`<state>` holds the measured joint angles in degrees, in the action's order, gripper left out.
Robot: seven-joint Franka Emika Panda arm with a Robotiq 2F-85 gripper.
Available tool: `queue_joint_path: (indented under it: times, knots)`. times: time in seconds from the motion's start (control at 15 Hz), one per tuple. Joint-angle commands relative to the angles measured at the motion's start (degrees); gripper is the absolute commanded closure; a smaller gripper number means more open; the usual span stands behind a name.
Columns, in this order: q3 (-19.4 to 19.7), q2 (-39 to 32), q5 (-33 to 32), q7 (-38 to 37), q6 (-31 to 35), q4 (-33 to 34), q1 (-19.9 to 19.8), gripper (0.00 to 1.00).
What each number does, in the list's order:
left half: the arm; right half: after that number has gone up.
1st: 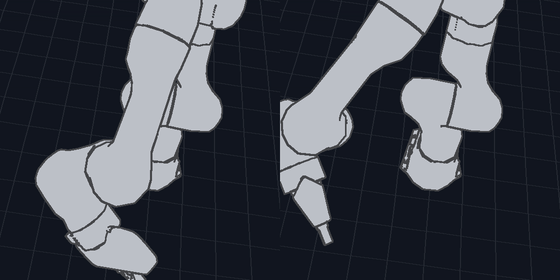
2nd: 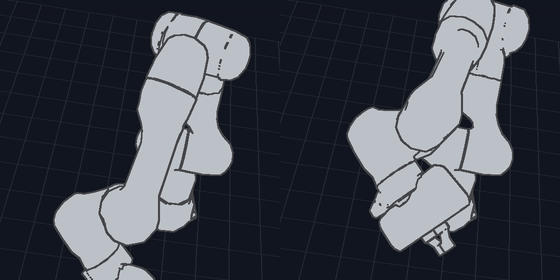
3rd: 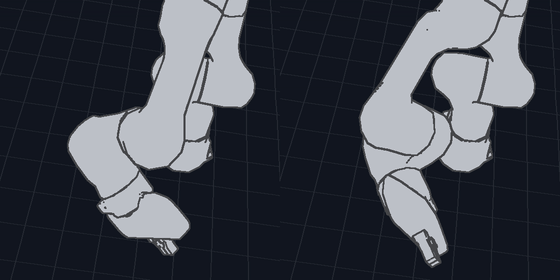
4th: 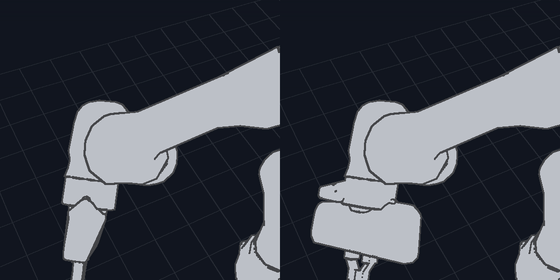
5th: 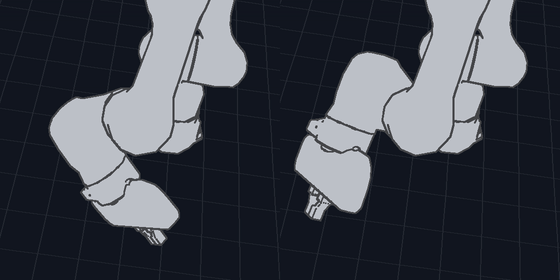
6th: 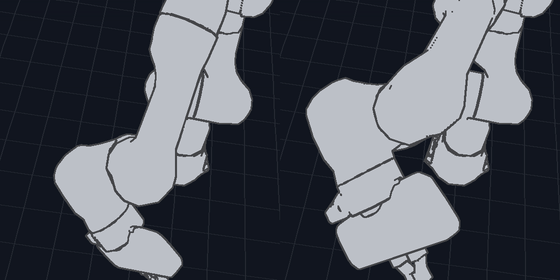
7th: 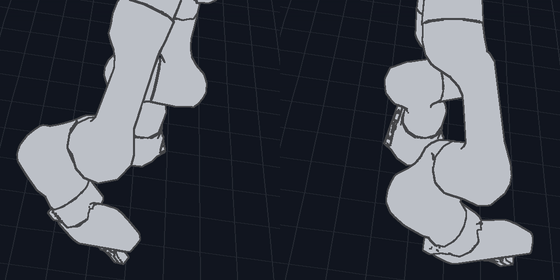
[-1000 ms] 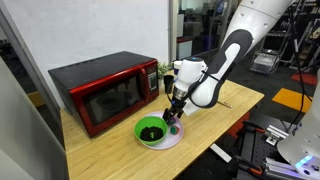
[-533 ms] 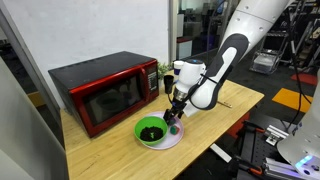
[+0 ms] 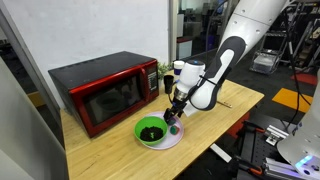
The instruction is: Put the plastic grapes on the table
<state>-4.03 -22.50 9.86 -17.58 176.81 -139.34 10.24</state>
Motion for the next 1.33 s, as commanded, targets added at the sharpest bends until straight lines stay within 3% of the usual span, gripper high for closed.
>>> queue_joint_path:
  times: [0.0, 0.13, 0.2, 0.27, 0.8, 1.27]
  knots:
    - [-0.7, -1.4, 0.2, 1.6, 1.5, 1.1, -0.7, 0.00]
    - [-0.8, -1.6, 0.2, 1.7, 1.9, 1.3, -0.7, 0.00]
    - [-0.7, -1.5, 0.2, 1.8, 2.1, 1.3, -0.6, 0.25]
    - [-0.7, -1.5, 0.1, 1.8, 2.3, 1.2, -0.5, 0.26]
    - [-0.4, -1.4, -0.1, 2.5, 3.6, 1.0, -0.4, 0.80]
    - [-0.4, -0.6, -0.5, 3.4, 3.5, 0.7, -0.4, 0.80]
